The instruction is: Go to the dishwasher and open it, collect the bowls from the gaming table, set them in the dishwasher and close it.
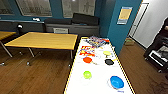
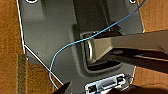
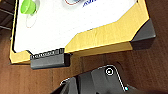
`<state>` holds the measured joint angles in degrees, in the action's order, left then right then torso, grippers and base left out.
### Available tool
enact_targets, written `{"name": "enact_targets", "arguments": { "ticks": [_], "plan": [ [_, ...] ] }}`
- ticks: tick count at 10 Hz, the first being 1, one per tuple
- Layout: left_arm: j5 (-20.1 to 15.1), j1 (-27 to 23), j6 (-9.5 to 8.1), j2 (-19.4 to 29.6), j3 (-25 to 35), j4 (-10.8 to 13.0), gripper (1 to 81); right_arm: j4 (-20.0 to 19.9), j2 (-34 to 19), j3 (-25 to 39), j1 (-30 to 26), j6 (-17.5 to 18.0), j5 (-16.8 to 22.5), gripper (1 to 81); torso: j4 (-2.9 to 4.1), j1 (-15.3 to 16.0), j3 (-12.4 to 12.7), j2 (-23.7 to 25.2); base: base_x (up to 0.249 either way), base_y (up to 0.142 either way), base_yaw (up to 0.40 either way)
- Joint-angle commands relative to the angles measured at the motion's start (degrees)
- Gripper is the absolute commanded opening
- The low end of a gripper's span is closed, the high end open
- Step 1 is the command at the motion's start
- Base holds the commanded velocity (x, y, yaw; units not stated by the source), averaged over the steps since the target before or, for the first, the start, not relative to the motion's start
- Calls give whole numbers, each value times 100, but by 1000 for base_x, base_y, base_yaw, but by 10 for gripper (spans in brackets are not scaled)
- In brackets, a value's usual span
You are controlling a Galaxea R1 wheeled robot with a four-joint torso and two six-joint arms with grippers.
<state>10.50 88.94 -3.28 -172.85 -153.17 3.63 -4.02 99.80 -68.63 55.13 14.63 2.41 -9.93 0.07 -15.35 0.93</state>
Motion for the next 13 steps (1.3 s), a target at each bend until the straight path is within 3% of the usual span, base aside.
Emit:
{"name": "enact_targets", "arguments": {
  "ticks": [1, 2, 4, 5, 7, 8, 9, 11, 12, 13],
  "plan": [
    [-329, -39, -6, -22, 24, 50, 811, -468, -599, -176, -1673, 304, 1472, 811, 0, 0, -2, 2, 0, 0, 0],
    [-329, -48, -14, -22, 24, 50, 811, -467, -556, -359, -1955, 556, 1752, 811, 0, 2, 11, 0, 0, 0, 0],
    [-337, -65, -15, -31, 24, 50, 811, -415, -442, -604, -2351, 1443, 1876, 811, 0, 2, 9, 0, 0, 0, 0],
    [-338, -74, -15, -22, 24, 59, 811, -424, -256, -808, -2500, 1640, 2009, 811, 0, 4, 6, 0, 0, 0, 0],
    [-346, -74, -15, -4, 24, 41, 811, -477, 111, -1316, -2642, 1797, 2123, 811, 0, 4, -138, -2, 0, 0, 0],
    [-346, -74, -24, 5, 24, 32, 811, -485, 209, -1467, -2738, 1824, 2132, 811, 0, 4, -541, -2, 0, 0, 0],
    [-346, -74, -15, 5, 24, 15, 811, -494, 218, -1494, -2827, 1859, 2140, 811, 0, 2, -588, -2, 0, 0, 0],
    [-346, -74, -24, 5, 24, 15, 811, -538, 253, -1476, -3160, 1965, 2316, 811, 0, 2, -341, -2, 0, 0, 0],
    [-346, -74, -24, 4, 24, 15, 811, -538, 280, -1468, -3275, 2061, 2387, 811, 0, 6, -477, -7, 0, 0, 0],
    [-346, -74, -15, 5, 15, -3, 811, -512, 306, -1415, -3345, 2062, 2220, 811, 0, 9, -512, -9, 0, 0, 0]
  ]
}}
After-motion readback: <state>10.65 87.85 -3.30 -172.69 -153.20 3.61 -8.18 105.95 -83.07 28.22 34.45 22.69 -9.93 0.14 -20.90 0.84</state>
